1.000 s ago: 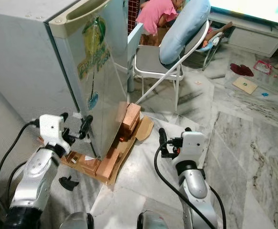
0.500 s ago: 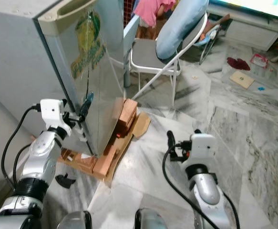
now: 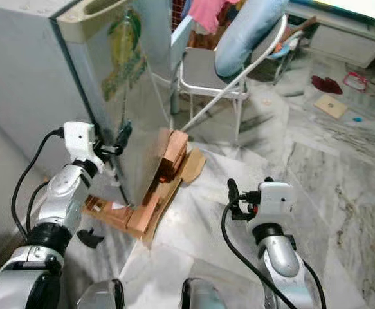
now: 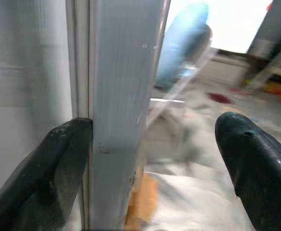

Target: Restocking fridge

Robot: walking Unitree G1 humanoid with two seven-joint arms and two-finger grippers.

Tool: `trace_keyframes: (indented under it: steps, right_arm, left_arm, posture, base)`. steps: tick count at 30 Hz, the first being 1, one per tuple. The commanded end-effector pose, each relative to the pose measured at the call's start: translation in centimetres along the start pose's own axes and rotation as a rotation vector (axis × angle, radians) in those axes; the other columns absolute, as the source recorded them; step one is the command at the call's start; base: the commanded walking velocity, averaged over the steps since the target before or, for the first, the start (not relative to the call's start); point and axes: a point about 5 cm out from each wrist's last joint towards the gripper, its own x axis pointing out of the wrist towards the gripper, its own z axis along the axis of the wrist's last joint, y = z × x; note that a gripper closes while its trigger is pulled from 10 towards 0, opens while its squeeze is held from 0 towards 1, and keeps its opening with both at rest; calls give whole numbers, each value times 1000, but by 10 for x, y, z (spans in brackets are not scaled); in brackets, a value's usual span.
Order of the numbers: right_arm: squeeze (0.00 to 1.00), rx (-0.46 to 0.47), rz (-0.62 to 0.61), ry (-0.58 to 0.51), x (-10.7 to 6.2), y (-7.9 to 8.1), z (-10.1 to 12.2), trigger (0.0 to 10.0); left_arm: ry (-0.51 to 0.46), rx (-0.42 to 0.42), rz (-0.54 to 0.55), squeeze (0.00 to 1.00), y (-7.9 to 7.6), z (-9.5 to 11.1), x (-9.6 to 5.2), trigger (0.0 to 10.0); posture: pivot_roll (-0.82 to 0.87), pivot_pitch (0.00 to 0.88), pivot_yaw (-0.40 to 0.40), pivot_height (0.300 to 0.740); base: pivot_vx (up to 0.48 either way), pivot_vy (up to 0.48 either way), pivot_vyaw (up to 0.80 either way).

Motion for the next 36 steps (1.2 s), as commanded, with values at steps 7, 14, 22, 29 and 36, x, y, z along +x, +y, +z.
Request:
trace_keyframes:
  steps: [7, 14, 22, 29, 36]
  right_arm:
    - [0, 4, -18, -34, 7, -1, 8, 10000]
    - [0, 5, -21, -39, 10, -1, 8, 10000]
    - [0, 20, -14, -42, 15, 5, 5, 10000]
    - [0, 27, -17, -35, 19, 6, 0, 10000]
    - [0, 36, -20, -46, 24, 10, 0, 10000]
  left_arm:
    - [-20, 36, -261, 0, -56, 0, 7, 10000]
    - [87, 58, -24, 0, -8, -17, -15, 10000]
    - [111, 98, 100, 0, 19, -23, -49, 10000]
    - [137, 61, 93, 0, 12, -34, -60, 10000]
    - [143, 76, 69, 0, 6, -31, -58, 10000]
  posture:
    - [-93, 134, -72, 740]
    - [-80, 131, -68, 740]
    - [-50, 116, -66, 740]
    - [-44, 107, -58, 740]
    - [-33, 102, -47, 740]
  base:
    - [0, 0, 0]
    - [0, 0, 0]
    - [0, -265, 0]
    - [34, -444, 0]
    - [272, -391, 0]
